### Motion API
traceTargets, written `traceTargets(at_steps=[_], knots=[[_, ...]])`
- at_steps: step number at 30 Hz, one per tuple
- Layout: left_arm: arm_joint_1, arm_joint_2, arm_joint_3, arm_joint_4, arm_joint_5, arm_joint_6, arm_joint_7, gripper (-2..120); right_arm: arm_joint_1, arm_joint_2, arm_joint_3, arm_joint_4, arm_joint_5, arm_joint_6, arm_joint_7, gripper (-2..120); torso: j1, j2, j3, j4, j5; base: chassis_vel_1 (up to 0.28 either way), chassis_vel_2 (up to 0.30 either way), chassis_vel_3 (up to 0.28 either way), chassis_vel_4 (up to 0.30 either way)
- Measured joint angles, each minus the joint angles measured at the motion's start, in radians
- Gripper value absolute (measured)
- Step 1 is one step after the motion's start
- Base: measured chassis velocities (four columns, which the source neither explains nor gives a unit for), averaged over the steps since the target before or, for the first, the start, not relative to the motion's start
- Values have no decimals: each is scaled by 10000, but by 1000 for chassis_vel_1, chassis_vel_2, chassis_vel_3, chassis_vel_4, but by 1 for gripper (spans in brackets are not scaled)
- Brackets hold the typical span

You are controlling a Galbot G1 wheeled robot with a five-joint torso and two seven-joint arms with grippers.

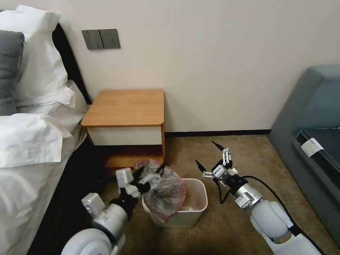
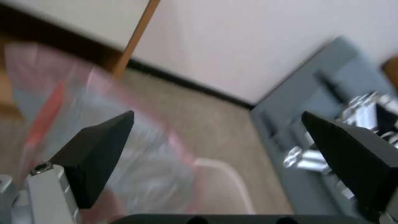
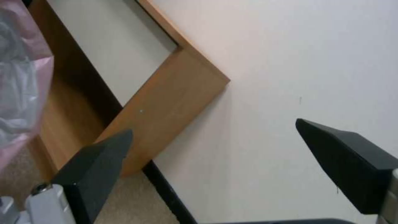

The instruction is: Pick up the garbage bag from the table and place it over the trash can.

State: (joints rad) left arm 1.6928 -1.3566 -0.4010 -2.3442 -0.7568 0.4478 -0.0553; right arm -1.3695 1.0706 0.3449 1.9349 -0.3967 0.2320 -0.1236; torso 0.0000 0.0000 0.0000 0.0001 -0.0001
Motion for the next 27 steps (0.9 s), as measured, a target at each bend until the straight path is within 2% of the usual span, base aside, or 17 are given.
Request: traceTargets(at_steps=[2,7,12,21,27], knots=[[67,-111,53,384,468,-177,-219,100,-35,19,-7,-64,-7,45,0,100,0,0,0,0,0,0,0,0,0],[158,-296,-47,706,1156,-499,-576,100,-115,53,47,-251,-32,242,0,100,0,0,0,-1,0,0,0,0,0],[92,-410,-221,1140,1434,-583,-710,100,-134,87,59,-343,-30,340,5,100,0,0,0,-1,1,0,0,0,0],[-185,-437,-359,2016,1612,-525,-582,100,-80,85,122,-432,42,384,64,100,0,0,0,-1,1,0,0,0,0],[-395,-424,-389,2223,1877,-476,-291,100,-111,109,159,-500,44,415,110,100,0,0,0,-1,1,0,0,0,0]])
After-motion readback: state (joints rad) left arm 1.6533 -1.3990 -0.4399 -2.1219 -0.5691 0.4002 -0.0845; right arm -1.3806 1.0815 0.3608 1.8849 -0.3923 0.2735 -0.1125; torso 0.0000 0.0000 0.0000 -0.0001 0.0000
